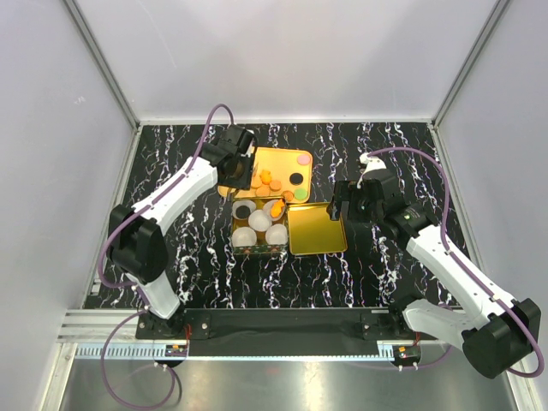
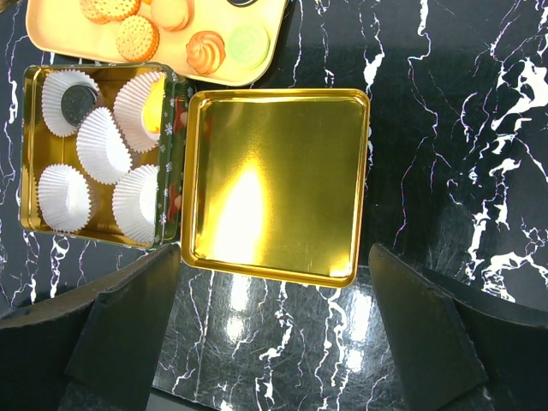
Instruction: Pack the cookies
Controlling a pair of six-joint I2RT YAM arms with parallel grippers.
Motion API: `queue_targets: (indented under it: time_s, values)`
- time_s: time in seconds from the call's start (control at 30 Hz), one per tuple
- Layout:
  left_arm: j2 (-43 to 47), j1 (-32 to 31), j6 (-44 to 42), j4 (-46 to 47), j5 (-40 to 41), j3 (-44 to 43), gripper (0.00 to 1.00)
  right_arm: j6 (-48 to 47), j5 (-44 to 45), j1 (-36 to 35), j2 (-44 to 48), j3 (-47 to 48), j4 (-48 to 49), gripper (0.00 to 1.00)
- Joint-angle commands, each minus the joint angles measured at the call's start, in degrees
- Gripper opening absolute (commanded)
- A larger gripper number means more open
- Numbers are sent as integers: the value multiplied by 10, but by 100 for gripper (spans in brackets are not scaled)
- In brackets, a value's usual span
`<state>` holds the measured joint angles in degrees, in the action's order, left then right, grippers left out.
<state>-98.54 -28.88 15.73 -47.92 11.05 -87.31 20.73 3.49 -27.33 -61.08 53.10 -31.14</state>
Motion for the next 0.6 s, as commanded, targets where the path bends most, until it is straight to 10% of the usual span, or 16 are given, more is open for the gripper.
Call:
queue_targets:
  time_s: [0.0,0.57]
  values:
    - [12,1,-13,20,-3,-5,47,-5,-3,2,0,1,20,100]
    - [14,1,-5,39,-30,32,46,-4,-1,2,0,-3,21,100]
